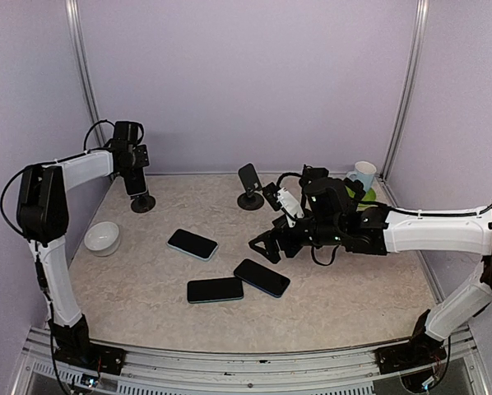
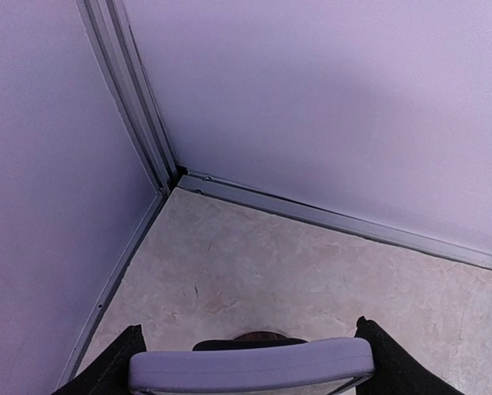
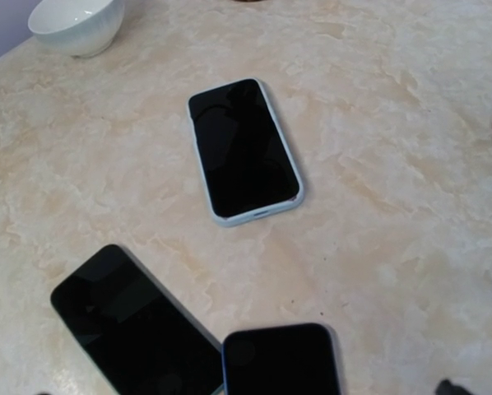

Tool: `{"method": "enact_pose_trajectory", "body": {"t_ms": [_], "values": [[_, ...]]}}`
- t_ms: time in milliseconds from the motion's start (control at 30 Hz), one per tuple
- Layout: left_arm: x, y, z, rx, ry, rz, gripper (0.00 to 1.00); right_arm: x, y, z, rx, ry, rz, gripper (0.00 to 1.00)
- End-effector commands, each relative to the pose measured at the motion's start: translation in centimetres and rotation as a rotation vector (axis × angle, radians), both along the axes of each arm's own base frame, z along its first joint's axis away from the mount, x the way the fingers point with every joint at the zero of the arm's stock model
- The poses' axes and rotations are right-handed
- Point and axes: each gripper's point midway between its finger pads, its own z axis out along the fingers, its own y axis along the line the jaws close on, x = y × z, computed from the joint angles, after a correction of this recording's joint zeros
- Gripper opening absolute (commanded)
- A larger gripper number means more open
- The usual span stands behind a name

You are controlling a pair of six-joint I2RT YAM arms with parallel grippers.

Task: Place the phone on the phone stand

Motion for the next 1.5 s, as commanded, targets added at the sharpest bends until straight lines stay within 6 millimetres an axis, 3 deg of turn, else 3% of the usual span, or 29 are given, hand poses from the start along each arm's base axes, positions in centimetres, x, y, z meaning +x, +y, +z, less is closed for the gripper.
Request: {"method": "enact_pose_trajectory", "body": {"t_ms": [0,200,567,833,1133,1467], "values": [[1.1,0.1,2.2,-0.012,-0.082,0.007,0.42,0.5,0.2,0.4,0.008,0.006,-0.006,1.00],[0.6,0.4,3.0,-0.077,-0.112,0.006,0.42,0.4,0.1,0.1,0.005,0.013,-0.006,1.00],[1.0,0.6,2.0,-0.110,-0.086,0.011,0.42,0.3,0.3,0.4,0.012,0.011,0.001,1.00],[0.4,0.9,2.7,-0.107,-0.097,0.025,0.41,0.5,0.6,0.7,0.008,0.006,0.006,1.00],[0.9,0.8,1.3,-0.114,-0.066,0.035,0.41,0.7,0.9,0.8,0.003,0.006,0.012,1.00],[1.2,0.6,1.1,-0.121,-0.068,0.027,0.42,0.8,0.9,0.5,-0.007,0.007,0.012,1.00]]}}
